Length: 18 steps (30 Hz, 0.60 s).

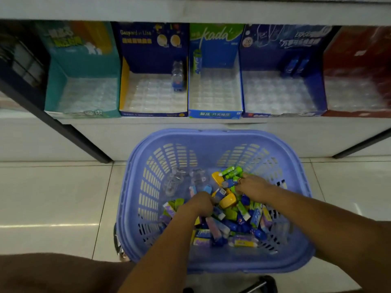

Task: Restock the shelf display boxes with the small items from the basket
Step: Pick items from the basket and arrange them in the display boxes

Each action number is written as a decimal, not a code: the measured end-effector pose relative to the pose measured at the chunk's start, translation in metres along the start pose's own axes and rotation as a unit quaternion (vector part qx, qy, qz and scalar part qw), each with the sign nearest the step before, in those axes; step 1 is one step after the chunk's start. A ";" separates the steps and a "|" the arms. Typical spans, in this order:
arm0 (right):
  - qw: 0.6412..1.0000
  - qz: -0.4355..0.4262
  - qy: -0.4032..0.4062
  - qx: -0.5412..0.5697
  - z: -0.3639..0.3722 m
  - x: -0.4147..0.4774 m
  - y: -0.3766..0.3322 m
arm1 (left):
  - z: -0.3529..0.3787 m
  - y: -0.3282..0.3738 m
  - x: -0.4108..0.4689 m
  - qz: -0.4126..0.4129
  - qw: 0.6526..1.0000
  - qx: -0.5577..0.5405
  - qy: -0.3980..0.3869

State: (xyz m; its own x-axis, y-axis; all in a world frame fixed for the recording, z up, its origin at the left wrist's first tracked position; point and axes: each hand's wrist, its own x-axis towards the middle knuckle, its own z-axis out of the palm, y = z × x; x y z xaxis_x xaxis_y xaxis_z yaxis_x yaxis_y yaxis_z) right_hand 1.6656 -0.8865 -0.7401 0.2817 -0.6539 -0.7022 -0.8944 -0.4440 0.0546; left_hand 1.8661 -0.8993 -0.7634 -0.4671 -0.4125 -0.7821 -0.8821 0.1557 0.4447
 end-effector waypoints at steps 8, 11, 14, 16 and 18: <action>0.972 -0.006 -0.069 0.226 -0.039 -0.014 0.010 | -0.009 -0.005 0.014 0.043 0.995 -0.087 0.005; 0.969 0.012 -0.136 0.204 -0.063 -0.025 0.023 | -0.011 0.021 0.011 0.093 0.990 -0.100 0.023; 0.968 0.038 -0.140 0.205 -0.077 -0.031 0.037 | 0.000 0.055 0.009 0.134 0.991 -0.013 0.000; 0.965 0.053 -0.135 0.217 -0.081 -0.034 0.045 | 0.020 0.071 0.007 0.123 0.987 0.103 0.004; 0.961 0.062 -0.131 0.236 -0.081 -0.038 0.049 | 0.040 0.078 0.006 0.101 0.974 0.199 0.032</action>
State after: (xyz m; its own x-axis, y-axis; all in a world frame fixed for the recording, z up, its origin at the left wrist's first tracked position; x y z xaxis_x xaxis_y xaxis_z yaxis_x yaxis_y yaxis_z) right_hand 1.6391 -0.9332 -0.6530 0.1218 -0.4792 -0.8692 -0.9907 -0.0054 -0.1358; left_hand 1.7918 -0.8539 -0.7504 -0.6408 -0.3901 -0.6613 -0.7322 0.5697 0.3734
